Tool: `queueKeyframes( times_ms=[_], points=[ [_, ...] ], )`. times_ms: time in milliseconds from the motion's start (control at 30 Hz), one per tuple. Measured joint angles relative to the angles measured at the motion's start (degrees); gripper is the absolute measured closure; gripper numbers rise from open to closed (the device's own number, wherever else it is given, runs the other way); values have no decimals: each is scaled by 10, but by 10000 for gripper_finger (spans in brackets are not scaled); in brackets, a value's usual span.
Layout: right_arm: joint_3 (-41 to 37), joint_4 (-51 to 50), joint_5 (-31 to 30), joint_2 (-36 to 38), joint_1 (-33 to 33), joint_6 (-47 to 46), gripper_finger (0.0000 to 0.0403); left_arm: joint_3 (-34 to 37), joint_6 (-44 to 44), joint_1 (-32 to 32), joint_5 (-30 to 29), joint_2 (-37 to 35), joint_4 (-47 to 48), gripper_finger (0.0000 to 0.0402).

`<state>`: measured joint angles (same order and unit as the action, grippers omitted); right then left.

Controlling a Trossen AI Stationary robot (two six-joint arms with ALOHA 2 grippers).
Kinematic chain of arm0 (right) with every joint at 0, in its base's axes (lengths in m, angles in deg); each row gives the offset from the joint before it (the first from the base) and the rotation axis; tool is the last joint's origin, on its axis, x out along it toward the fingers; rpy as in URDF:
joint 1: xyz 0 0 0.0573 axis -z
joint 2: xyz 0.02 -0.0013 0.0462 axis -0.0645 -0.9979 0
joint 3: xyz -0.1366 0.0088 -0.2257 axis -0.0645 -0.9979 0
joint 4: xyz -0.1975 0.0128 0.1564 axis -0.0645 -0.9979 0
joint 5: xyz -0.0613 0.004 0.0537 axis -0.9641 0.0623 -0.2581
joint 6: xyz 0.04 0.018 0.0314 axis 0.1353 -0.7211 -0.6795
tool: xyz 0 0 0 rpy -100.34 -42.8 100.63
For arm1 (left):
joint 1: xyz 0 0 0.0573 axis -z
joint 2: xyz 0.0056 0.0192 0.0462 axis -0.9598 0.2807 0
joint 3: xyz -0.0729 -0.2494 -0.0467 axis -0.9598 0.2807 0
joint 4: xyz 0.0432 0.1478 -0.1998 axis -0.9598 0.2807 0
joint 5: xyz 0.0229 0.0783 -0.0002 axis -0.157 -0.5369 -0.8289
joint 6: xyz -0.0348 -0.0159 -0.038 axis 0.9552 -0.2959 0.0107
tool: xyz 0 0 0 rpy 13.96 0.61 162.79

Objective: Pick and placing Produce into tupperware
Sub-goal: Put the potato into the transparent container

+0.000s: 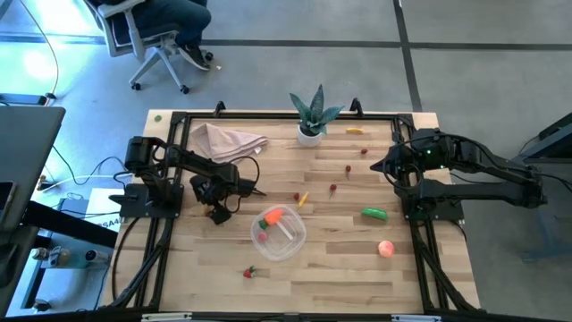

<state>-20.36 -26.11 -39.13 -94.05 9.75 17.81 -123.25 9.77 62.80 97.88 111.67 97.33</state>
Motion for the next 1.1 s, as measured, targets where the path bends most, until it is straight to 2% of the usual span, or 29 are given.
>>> queueKeyframes(
  times_ms=[733, 1100],
  points=[
    [0, 0, 0, 0, 0, 0, 402, 0, -33, 0, -19, 0, -5, 109],
    [0, 0, 0, 0, 0, 0, 402, 0, -31, 0, -18, 0, -9, 167]
  ],
)
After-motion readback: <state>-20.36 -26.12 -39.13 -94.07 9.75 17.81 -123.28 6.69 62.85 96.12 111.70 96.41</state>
